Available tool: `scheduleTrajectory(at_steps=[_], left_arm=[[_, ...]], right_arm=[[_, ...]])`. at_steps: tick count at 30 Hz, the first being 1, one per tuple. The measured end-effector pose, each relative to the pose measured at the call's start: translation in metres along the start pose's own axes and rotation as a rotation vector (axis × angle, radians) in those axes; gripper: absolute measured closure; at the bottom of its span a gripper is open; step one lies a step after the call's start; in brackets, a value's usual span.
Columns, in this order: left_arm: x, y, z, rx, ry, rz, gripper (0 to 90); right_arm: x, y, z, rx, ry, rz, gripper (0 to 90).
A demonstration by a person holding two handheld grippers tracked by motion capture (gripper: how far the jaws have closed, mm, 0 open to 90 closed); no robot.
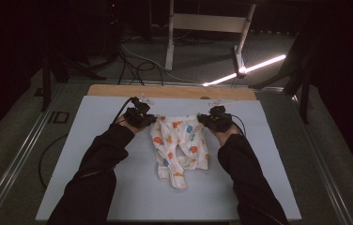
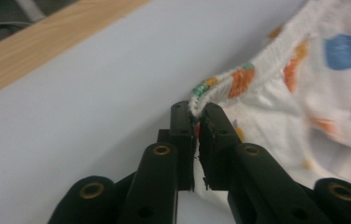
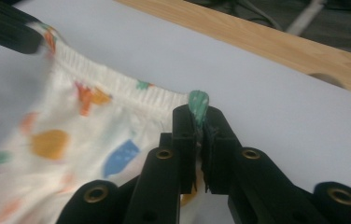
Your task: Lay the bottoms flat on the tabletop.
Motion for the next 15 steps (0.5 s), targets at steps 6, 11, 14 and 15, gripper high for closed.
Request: scheduleTrajectory(at_steps=[6, 11, 14, 15], left_arm=[[0.0, -0.013, -0.003, -0.027, -0.002, 0.11, 28.4], [0.003, -0.008, 0.002, 0.012, 0.014, 0.089, 10.8], [0.004, -0.003, 0.006, 0.041, 0.023, 0.068, 7.4], [0.005, 0.0, 0.006, 0.053, 0.021, 0.06, 6.6]], right_arm=[[-0.002, 0.016, -0.012, 0.056, 0.016, -0.075, 32.4], [-0.003, 0.017, -0.006, 0.011, 0.025, -0.077, 15.6], [-0.004, 0.014, -0.002, -0.022, 0.041, -0.087, 14.3], [-0.003, 0.013, -0.002, -0.022, 0.036, -0.072, 13.7]])
Point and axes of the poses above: each handheld gripper's, and its own axes: z roughly backward along the jaws, x roughly out of its underside, y roughly to its right, the point moved 5 cm from there along -z, roughly forward along the jaws, and after that the axes turned 6 degrees about -y, right-handed, at the moved point
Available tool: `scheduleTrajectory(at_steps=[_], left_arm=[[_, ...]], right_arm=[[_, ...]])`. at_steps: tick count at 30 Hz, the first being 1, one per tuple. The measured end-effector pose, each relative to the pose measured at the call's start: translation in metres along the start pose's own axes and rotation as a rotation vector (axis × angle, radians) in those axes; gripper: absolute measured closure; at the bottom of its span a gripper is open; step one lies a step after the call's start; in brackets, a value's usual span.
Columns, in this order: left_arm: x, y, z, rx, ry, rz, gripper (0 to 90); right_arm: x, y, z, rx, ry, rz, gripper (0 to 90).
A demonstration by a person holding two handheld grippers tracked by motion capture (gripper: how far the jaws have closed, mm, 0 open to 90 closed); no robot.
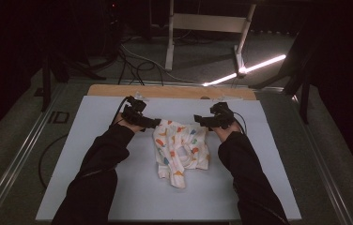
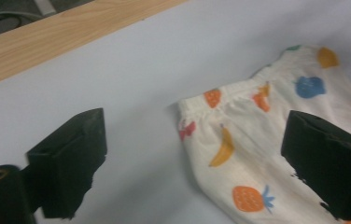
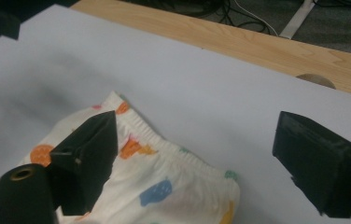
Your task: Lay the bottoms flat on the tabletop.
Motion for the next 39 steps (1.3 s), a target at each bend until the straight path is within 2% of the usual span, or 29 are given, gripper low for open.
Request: scheduleTrajectory(at_steps=[2, 8, 18, 21, 23, 30, 33, 35, 37, 39], left_arm=[[0.001, 0.005, 0.002, 0.008, 0.001, -0.022, 4.2], [0.007, 0.018, 0.01, 0.051, 0.005, -0.063, 1.3], [0.018, 0.035, 0.027, 0.098, 0.015, -0.107, 1.2], [0.022, 0.04, 0.034, 0.117, 0.031, -0.112, 1.2], [0.027, 0.045, 0.038, 0.13, 0.041, -0.131, 2.1], [0.056, 0.072, 0.052, 0.192, 0.055, -0.199, 5.1], [0.071, 0.086, 0.056, 0.218, 0.067, -0.235, 10.5], [0.081, 0.093, 0.059, 0.25, 0.072, -0.261, 13.5], [0.091, 0.099, 0.058, 0.281, 0.07, -0.27, 15.8], [0.102, 0.104, 0.056, 0.289, 0.067, -0.302, 21.5]], right_arm=[[0.0, -0.003, 0.002, -0.02, -0.001, 0.005, 13.6], [-0.001, -0.012, 0.007, -0.03, 0.006, 0.042, 13.0], [0.008, -0.02, 0.019, -0.059, -0.016, 0.108, 12.8], [0.012, -0.024, 0.024, -0.073, -0.012, 0.12, 12.8], [0.014, -0.027, 0.028, -0.086, -0.007, 0.124, 12.8], [0.028, -0.041, 0.05, -0.125, 0.033, 0.151, 10.7], [0.036, -0.048, 0.059, -0.147, 0.032, 0.142, 10.7], [0.042, -0.052, 0.063, -0.168, 0.034, 0.137, 10.7], [0.05, -0.055, 0.066, -0.174, 0.022, 0.145, 10.8], [0.058, -0.058, 0.07, -0.182, 0.024, 0.143, 10.8]])
Point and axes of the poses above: each handheld gripper's, and its own axes: z roughly backward along the jaws, x roughly out of its underside, y roughly to its right, the point moved 5 cm from there along -z, roughly forward along the jaws, and after that the axes turned 6 degrees about -y, right-handed, at the moved point
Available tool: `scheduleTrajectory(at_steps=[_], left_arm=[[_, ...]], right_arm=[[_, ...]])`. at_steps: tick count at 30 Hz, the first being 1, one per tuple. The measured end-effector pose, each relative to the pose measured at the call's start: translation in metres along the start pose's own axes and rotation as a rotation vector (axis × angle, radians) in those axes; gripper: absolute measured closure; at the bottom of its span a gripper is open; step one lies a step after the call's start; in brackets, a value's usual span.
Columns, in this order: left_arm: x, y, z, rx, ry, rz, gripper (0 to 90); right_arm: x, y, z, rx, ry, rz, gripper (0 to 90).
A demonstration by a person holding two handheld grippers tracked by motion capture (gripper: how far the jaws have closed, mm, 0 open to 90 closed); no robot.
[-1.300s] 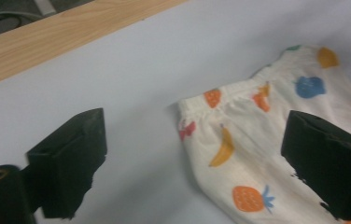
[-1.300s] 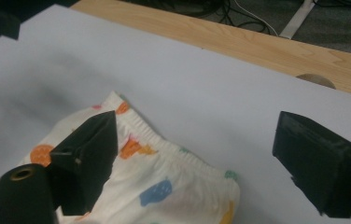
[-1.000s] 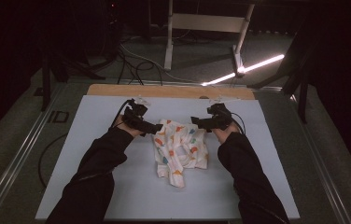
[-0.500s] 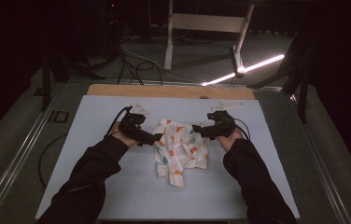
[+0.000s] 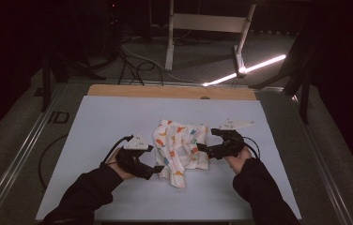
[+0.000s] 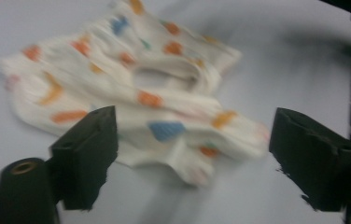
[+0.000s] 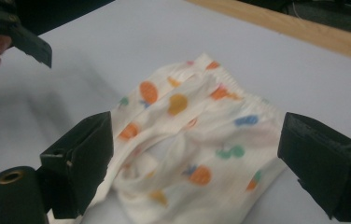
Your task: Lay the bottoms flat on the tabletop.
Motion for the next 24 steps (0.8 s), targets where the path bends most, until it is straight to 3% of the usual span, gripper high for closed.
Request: scheduleTrajectory(at_steps=[3, 5, 8, 12, 15, 16, 19, 24], left_arm=[[0.013, 0.01, -0.007, 0.02, -0.009, -0.022, 29.8], [0.02, 0.016, -0.012, 0.035, -0.02, -0.059, 35.0], [0.024, 0.021, -0.022, 0.042, -0.035, -0.074, 41.6], [0.031, 0.02, -0.039, 0.026, -0.104, -0.132, 46.9], [0.036, 0.017, -0.052, 0.017, -0.132, -0.136, 50.7], [0.037, 0.014, -0.054, 0.001, -0.161, -0.154, 51.0], [0.038, 0.008, -0.06, -0.018, -0.143, -0.12, 59.4], [0.039, 0.0, -0.058, -0.064, -0.153, -0.13, 84.9]], right_arm=[[0.011, -0.006, 0.004, -0.008, -0.006, -0.004, 11.1], [0.017, -0.01, 0.005, -0.015, -0.023, -0.002, 11.1], [0.023, -0.014, 0.008, -0.023, -0.024, 0.004, 11.1], [0.027, -0.017, 0.011, -0.023, -0.021, 0.007, 11.4], [0.032, -0.019, 0.012, -0.025, -0.022, 0.011, 11.4], [0.034, -0.019, 0.012, -0.021, -0.025, 0.012, 11.4], [0.039, -0.019, 0.012, -0.021, -0.035, 0.012, 11.4], [0.044, -0.021, 0.014, -0.028, -0.041, 0.016, 11.4]])
Point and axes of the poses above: each handheld gripper's, and its own axes: z roughly backward along the jaws, x roughly out of its underside, y roughly to its right, the point moved 5 cm from there along -z, roughly forward along the jaws, and after that the axes turned 6 degrees about -y, right-handed, at the moved point
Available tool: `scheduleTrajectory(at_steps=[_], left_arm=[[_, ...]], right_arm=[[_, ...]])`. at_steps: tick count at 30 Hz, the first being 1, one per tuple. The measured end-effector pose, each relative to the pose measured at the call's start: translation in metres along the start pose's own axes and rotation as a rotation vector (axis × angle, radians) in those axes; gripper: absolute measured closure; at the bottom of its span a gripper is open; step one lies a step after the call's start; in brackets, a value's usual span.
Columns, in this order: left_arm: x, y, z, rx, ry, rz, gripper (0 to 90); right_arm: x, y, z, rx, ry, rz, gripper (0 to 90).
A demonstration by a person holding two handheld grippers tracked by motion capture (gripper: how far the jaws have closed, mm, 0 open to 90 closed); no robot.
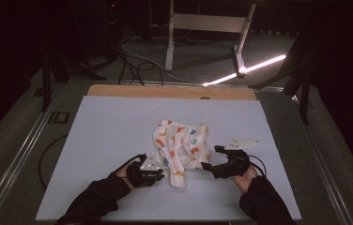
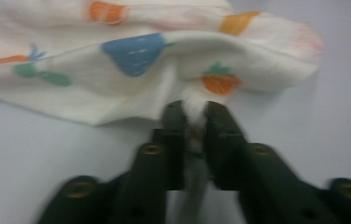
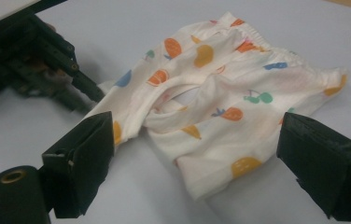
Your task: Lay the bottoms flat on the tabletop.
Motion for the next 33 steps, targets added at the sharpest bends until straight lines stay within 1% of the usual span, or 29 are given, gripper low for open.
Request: scheduleTrajectory(at_steps=[1, 2, 3, 7, 9, 11, 12, 14, 15, 20, 23, 26, 29, 33], left_arm=[[0.0, 0.0, 0.001, 0.001, 0.001, -0.001, 88.3], [0.001, 0.0, 0.002, -0.006, 0.0, -0.005, 89.0], [0.002, 0.0, 0.004, -0.008, -0.008, -0.013, 89.3], [0.006, 0.005, 0.016, -0.007, 0.007, -0.01, 89.6], [0.01, 0.008, 0.026, -0.008, 0.004, -0.026, 89.6], [0.015, 0.01, 0.035, -0.007, 0.018, -0.016, 89.6], [0.018, 0.01, 0.04, -0.005, 0.022, -0.018, 89.6], [0.023, 0.011, 0.048, -0.012, 0.025, -0.009, 89.6], [0.026, 0.012, 0.051, -0.014, 0.025, -0.01, 89.5], [0.035, 0.016, 0.065, -0.019, 0.031, -0.004, 89.5], [0.04, 0.02, 0.07, -0.017, 0.037, 0.001, 89.5], [0.045, 0.024, 0.074, -0.011, 0.032, 0.001, 89.4], [0.051, 0.028, 0.074, -0.006, 0.029, 0.007, 89.4], [0.058, 0.032, 0.072, 0.006, 0.01, 0.007, 89.2]], right_arm=[[0.001, -0.001, 0.0, 0.002, -0.002, 0.001, 11.4], [0.001, -0.001, 0.0, -0.001, -0.001, 0.003, 11.4], [0.001, -0.002, 0.001, -0.005, 0.001, 0.005, 11.5], [0.002, -0.003, 0.004, -0.004, 0.003, -0.001, 11.4], [0.002, -0.004, 0.006, -0.004, 0.011, 0.001, 11.4], [0.002, -0.004, 0.009, -0.001, 0.014, 0.0, 11.4], [0.003, -0.003, 0.01, 0.0, 0.014, 0.002, 11.4], [0.004, -0.003, 0.012, 0.005, 0.018, 0.001, 11.4], [0.004, -0.003, 0.013, 0.006, 0.02, -0.004, 11.4], [0.005, -0.002, 0.017, 0.013, 0.025, -0.006, 11.4], [0.005, -0.002, 0.017, 0.011, 0.025, -0.01, 11.4], [0.006, -0.002, 0.017, 0.009, 0.022, -0.009, 11.4], [0.007, -0.003, 0.017, 0.009, 0.015, -0.006, 11.4], [0.007, -0.002, 0.016, 0.01, 0.012, -0.01, 11.4]])
Point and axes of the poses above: each handheld gripper's, and its own axes: z roughly backward along the jaws, x roughly out of its underside, y roughly to its right, the point moved 5 cm from there along -z, roughly forward along the jaws, and after that the axes turned 6 degrees about -y, right-handed, at the moved point
